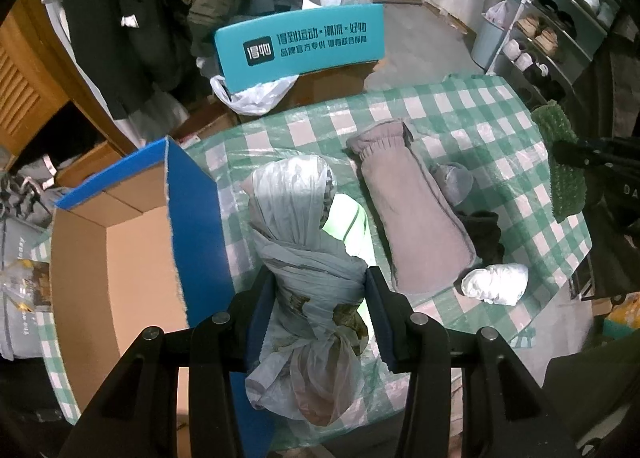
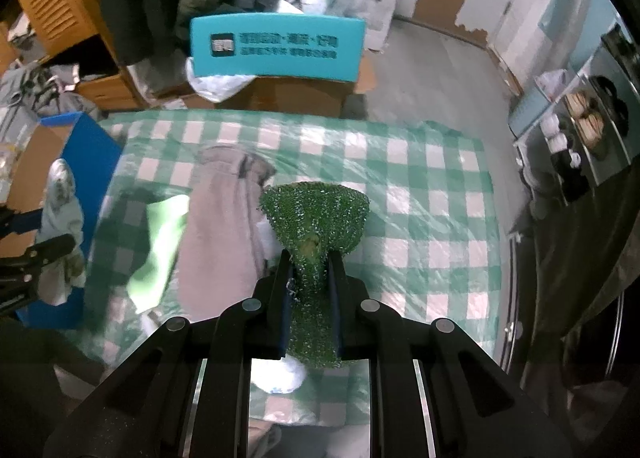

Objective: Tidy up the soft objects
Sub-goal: 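Close the right tool on the green pad while the left tool grips the grey bundle, then carry the green pad and grey bundle over the box and open both tools, then withdraw both open tools from the box back over the table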

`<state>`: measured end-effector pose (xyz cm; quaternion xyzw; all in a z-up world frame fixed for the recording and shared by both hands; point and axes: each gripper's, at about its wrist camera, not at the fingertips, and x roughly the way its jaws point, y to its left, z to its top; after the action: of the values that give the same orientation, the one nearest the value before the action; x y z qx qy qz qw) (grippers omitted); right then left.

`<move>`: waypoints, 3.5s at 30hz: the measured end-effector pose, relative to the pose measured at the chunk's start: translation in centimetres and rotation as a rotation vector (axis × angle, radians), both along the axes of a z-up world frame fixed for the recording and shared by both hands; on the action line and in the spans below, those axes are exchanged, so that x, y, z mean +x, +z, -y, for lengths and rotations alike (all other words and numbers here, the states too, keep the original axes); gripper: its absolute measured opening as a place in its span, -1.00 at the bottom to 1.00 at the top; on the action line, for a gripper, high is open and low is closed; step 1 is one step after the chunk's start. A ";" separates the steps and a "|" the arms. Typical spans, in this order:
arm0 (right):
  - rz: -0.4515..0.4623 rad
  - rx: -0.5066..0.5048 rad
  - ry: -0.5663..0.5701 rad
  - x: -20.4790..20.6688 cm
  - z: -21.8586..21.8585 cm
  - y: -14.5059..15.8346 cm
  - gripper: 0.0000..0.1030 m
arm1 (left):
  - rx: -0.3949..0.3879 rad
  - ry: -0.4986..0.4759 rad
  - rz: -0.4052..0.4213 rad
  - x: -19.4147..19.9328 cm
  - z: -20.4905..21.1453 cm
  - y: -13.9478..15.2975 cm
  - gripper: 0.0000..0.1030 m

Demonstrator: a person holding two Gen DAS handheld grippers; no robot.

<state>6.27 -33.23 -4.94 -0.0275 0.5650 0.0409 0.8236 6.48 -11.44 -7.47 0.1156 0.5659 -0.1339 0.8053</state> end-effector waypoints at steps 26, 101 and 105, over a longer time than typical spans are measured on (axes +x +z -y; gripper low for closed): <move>0.056 0.084 0.225 -1.2 -9.5 4.3 -0.72 | 0.028 0.026 0.087 -2.2 -4.7 4.0 -0.11; -0.052 0.152 0.519 3.3 -33.9 0.6 0.01 | 0.051 0.322 0.065 -1.9 -22.6 1.6 0.47; -0.045 0.154 0.509 3.4 -33.5 0.9 0.06 | 0.052 0.319 0.064 -1.8 -22.6 1.5 0.47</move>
<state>9.64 0.27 -4.02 -0.1052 0.5534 0.2902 0.7736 4.66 11.11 -5.92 0.0494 0.5544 0.0143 0.8307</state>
